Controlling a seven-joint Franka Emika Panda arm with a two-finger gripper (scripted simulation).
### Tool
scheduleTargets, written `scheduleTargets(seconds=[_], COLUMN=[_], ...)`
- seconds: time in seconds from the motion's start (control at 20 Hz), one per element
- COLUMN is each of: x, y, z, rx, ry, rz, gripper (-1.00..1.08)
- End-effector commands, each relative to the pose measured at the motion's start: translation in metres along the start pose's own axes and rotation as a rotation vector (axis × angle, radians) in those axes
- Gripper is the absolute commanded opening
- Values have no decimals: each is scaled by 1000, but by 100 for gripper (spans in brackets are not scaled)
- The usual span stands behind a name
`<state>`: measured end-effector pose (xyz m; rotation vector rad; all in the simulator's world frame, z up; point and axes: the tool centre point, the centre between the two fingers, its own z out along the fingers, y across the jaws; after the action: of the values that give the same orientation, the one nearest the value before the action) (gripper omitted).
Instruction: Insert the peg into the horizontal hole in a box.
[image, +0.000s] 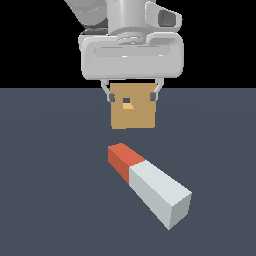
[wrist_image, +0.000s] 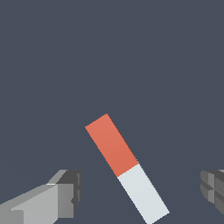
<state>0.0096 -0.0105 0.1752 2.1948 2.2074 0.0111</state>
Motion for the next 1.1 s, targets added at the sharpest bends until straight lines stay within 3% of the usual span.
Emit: scheduleTargets(seconds=[0.0, 0.55, 1.05], x=[0, -12, -42], y=[0, 1, 6], z=[0, 11, 41], rx=[0, 2, 7], ry=[0, 3, 10], rz=[0, -61, -223], gripper=[100, 100, 100])
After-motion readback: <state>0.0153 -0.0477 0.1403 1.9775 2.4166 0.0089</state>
